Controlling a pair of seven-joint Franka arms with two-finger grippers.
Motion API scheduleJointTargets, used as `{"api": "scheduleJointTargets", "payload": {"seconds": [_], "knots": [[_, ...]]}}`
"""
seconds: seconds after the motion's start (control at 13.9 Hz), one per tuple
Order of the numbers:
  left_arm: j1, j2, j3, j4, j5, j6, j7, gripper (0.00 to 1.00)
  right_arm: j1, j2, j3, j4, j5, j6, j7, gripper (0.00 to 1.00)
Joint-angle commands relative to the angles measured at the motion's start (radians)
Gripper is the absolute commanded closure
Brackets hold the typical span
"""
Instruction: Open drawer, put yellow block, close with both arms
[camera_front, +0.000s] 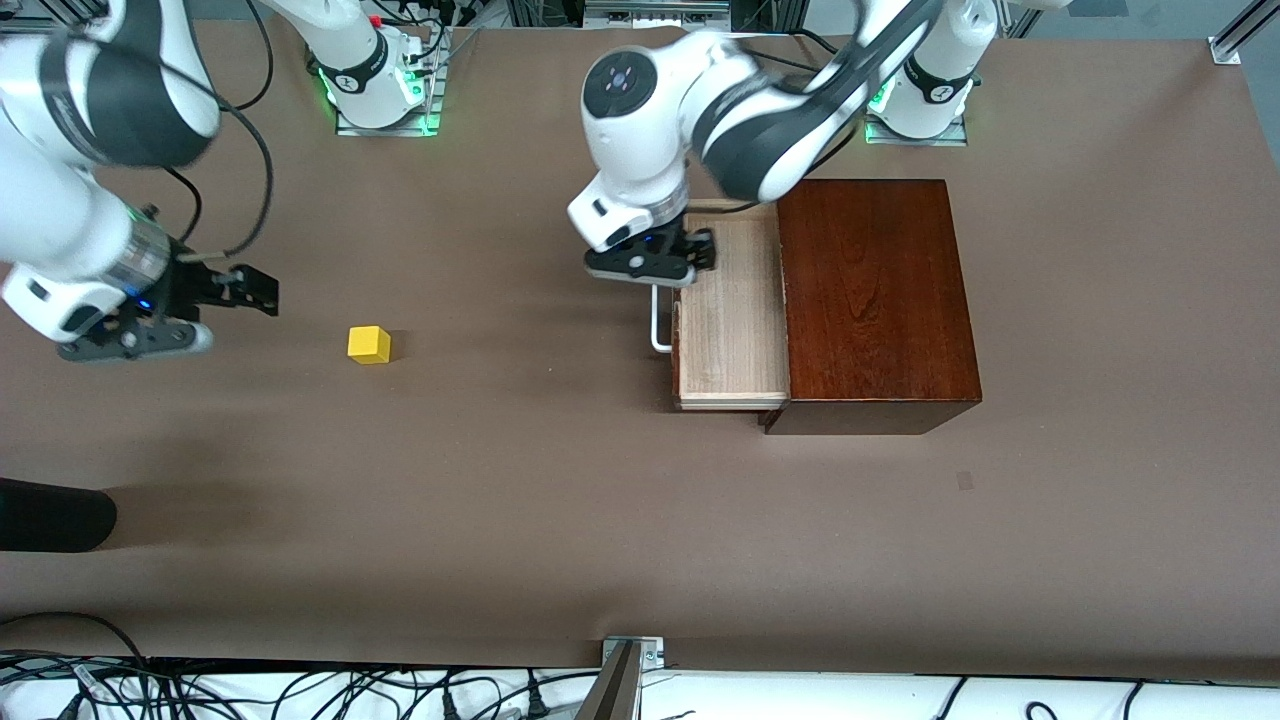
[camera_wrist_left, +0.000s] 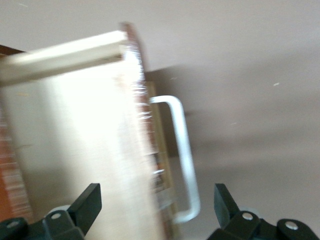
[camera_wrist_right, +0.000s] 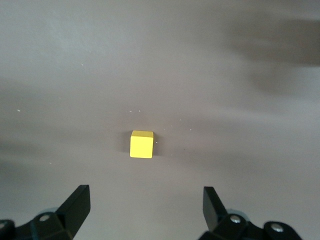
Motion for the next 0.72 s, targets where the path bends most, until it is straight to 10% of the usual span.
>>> {"api": "scheduleJointTargets", "payload": {"seconds": [0.0,0.65], "knots": [[0.098,-0.06,-0.003,0.068,-0.023,-0.164,0.123,0.0,0.004,0.027,-0.002,0.016,-0.007,-0.006,-0.019,0.0],[0.593,-0.206,-0.004,0.059,-0.236,-0.183,0.483,0.0,0.01,0.062,0.027,-0.479,0.04,0.586,0.065,0.0]]}}
